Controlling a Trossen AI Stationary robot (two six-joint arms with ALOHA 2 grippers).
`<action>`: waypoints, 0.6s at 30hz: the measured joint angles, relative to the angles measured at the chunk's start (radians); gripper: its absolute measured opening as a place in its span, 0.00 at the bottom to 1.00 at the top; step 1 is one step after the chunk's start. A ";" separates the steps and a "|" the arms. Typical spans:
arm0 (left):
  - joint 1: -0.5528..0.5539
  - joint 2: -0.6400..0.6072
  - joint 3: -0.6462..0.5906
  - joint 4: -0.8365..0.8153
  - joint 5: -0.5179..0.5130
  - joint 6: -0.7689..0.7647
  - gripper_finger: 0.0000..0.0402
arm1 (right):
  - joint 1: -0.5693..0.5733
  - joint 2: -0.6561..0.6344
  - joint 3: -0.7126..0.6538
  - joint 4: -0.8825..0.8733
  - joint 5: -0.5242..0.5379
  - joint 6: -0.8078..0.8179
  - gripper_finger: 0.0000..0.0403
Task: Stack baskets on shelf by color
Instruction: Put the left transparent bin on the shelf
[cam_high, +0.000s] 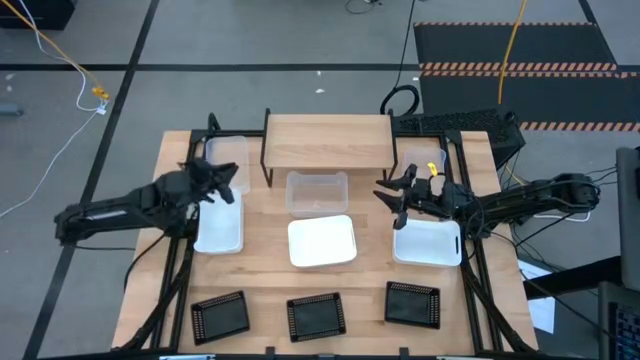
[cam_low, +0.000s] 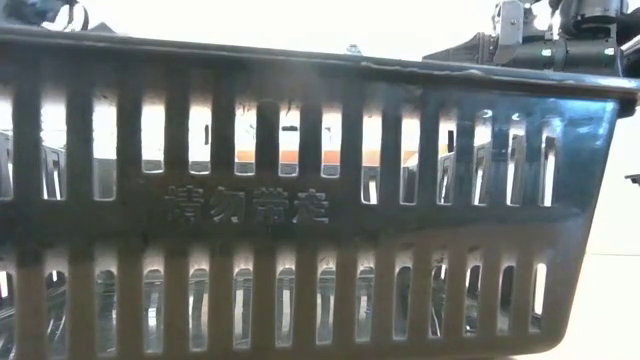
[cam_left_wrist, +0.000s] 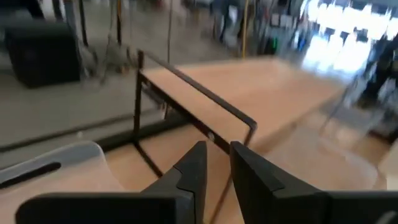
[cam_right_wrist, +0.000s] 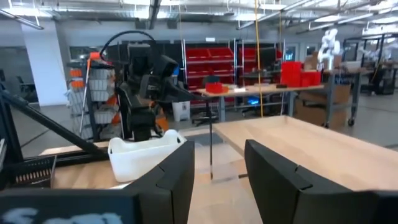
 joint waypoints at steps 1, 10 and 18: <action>0.009 0.052 0.043 -0.040 0.019 -0.002 0.19 | 0.000 0.000 0.000 0.002 0.000 -0.005 0.33; 0.051 0.490 0.232 -0.225 -0.015 0.166 0.48 | -0.006 0.000 0.000 -0.057 -0.021 -0.010 0.33; 0.143 0.668 0.232 -0.256 0.067 0.183 0.64 | -0.006 0.001 0.000 -0.142 -0.054 0.033 0.33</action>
